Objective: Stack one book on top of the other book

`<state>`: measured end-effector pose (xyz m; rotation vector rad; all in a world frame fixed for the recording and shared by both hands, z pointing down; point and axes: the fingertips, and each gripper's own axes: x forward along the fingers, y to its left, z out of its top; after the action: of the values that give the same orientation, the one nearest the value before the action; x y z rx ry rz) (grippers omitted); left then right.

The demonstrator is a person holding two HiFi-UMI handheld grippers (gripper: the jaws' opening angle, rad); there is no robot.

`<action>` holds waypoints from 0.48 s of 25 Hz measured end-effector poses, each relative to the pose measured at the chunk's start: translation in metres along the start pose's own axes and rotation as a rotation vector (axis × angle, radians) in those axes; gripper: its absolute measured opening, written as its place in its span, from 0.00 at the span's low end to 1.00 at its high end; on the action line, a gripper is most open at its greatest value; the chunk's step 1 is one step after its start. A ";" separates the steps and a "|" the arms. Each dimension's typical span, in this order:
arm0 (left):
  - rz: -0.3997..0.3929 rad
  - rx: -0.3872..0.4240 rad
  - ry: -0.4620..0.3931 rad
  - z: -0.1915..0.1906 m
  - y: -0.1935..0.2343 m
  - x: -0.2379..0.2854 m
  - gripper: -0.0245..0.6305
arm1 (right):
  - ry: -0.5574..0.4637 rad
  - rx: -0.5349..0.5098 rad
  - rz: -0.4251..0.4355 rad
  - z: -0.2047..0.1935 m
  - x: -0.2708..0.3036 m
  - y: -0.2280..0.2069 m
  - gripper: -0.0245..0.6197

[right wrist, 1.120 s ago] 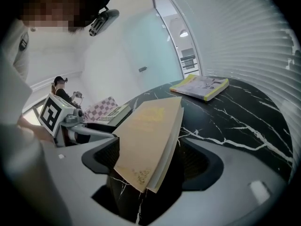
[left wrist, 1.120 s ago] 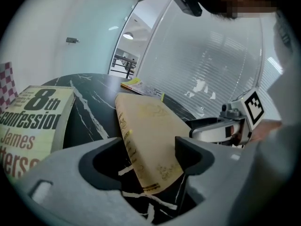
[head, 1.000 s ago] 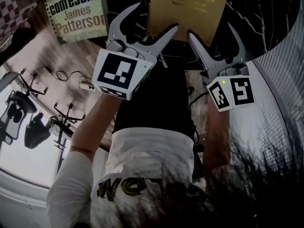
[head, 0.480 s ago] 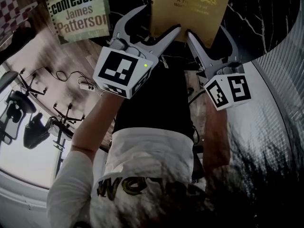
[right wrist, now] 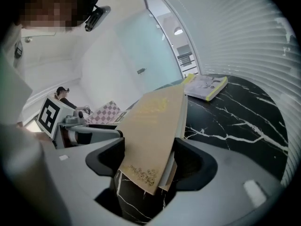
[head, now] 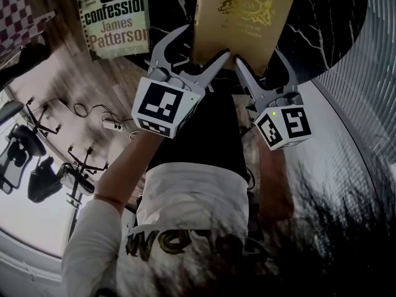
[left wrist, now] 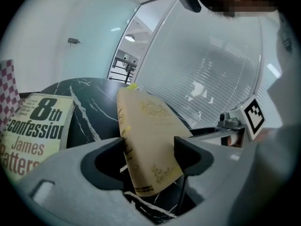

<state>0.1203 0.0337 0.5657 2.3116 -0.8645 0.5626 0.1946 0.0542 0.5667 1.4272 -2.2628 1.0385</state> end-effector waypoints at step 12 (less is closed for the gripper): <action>0.025 0.002 -0.069 0.064 -0.040 -0.056 0.56 | -0.054 -0.031 0.012 0.061 -0.057 0.040 0.56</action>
<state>0.1206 0.0404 0.4722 2.3373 -0.9269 0.4972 0.1955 0.0604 0.4741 1.4481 -2.3173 0.9752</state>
